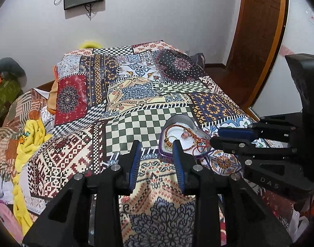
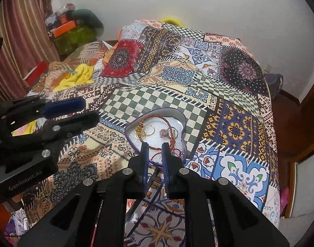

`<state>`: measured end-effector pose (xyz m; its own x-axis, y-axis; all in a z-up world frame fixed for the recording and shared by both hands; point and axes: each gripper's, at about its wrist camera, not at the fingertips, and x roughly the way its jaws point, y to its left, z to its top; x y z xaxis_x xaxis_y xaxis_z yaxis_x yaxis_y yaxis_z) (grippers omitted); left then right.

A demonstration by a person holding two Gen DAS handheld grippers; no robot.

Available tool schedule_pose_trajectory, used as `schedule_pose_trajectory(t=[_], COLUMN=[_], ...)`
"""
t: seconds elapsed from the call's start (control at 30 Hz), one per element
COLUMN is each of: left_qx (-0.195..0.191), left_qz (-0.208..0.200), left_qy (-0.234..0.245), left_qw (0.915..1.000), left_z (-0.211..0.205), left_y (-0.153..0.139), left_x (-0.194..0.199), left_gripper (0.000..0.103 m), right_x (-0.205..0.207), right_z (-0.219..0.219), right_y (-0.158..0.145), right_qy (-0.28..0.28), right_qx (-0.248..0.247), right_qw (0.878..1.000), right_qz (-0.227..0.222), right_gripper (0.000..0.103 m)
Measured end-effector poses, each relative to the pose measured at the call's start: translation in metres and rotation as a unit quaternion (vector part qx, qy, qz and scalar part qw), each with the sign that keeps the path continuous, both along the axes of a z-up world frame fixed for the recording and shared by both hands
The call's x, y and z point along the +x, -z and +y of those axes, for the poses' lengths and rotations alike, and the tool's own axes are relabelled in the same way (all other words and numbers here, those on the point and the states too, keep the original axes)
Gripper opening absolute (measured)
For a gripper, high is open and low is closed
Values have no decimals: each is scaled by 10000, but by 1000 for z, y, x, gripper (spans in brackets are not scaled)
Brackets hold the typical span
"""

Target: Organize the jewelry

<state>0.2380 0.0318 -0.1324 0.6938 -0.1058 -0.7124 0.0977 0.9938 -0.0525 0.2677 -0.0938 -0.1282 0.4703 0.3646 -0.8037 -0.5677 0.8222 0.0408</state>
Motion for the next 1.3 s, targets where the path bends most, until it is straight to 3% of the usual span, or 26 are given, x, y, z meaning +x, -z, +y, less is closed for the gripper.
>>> schedule_pose_trajectory(t=[0.13,0.33,0.53,0.87,1.3], left_qx=[-9,-26,-186,12,-151], left_qz=[-29,92,418,812,926], left_qy=[-9,-32,-38,211,323], left_qw=[10000,9999,9989,9965,9951], left_z=[5,12,21,13,0], left_y=[-2,7,31,63,73], left_x=[-15,-27,-33,-40,-21], left_gripper=[35,36,36,36,36], right_x=[-10,-24,-30,-31,-21], right_z=[-1,2,6,14,6], right_y=[-4,4,29,63,66], right_qy=[-17,-104,-171,-327,-454], right_qx=[18,-103,-290,-770,-318], right_qw=[10000,9999,9989,9946,9952], right_qz=[-37,2,320,608,812], right_gripper=[26,27,27,27,24])
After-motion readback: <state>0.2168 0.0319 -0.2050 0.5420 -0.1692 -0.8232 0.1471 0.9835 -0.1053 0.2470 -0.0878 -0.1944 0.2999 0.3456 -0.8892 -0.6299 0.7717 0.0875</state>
